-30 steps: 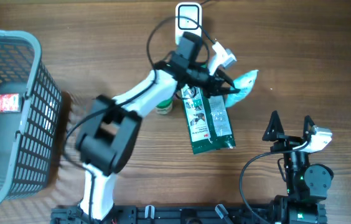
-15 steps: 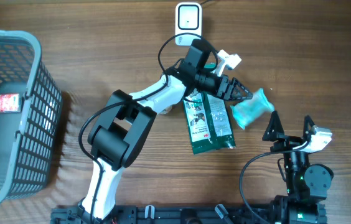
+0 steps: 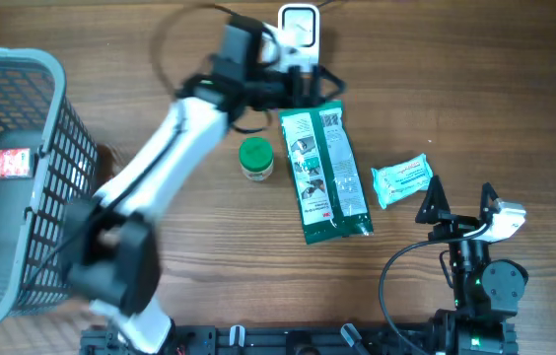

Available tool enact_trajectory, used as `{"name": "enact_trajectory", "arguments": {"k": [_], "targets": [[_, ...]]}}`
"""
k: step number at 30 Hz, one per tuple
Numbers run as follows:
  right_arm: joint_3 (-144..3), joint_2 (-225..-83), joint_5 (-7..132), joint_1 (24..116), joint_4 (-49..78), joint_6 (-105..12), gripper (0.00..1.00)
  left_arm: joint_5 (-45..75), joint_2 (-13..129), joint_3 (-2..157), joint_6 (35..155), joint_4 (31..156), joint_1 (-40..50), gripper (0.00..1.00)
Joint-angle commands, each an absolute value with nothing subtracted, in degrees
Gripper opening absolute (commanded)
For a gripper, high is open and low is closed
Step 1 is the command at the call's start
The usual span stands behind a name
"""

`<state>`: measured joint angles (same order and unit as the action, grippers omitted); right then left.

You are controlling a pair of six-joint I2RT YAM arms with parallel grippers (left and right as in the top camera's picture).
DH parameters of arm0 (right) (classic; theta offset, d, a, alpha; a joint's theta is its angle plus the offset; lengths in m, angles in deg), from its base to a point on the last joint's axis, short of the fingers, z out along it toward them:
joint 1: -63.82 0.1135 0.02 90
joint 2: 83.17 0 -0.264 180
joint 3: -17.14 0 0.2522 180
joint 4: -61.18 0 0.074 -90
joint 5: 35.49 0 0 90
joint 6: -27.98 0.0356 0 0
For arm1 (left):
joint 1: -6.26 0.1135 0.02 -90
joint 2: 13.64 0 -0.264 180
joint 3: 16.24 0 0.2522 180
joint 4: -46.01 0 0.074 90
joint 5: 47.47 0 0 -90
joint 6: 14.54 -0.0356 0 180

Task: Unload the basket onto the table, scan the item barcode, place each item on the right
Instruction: 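Move the left gripper back into the basket toward the red box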

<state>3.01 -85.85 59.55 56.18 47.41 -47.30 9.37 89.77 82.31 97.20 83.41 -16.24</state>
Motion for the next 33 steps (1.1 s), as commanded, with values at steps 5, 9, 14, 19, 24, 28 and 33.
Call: {"name": "enact_trajectory", "arguments": {"k": [5, 9, 14, 19, 24, 28, 33], "targets": [[3.1, -85.6, 59.0, 56.5, 47.6, -46.9, 1.00, 69.8, 63.1, 82.7, 91.8, 90.3, -8.8, 1.00], [3.1, -85.6, 59.0, 56.5, 47.6, -46.9, 1.00, 73.9, 58.1, 82.7, 109.8, 96.4, 5.5, 1.00], [3.1, -85.6, 59.0, 56.5, 47.6, -46.9, 1.00, 73.9, 63.6, 82.7, 133.2, 110.7, 23.0, 1.00], [3.1, -85.6, 59.0, 56.5, 47.6, -46.9, 1.00, 72.8, 74.0, 82.7, 133.4, 112.2, 32.3, 1.00], [3.1, -85.6, 59.0, 56.5, 47.6, -46.9, 1.00, 61.8, 84.7, 82.7, 132.0, 110.1, 41.4, 1.00], [3.1, -85.6, 59.0, 56.5, 47.6, -46.9, 1.00, 51.1, 92.3, 82.7, 120.2, 101.8, 45.8, 1.00], [3.1, -85.6, 59.0, 56.5, 47.6, -46.9, 1.00, 51.1, 98.2, 82.7, 114.7, 96.4, 45.8, 0.97]]}}
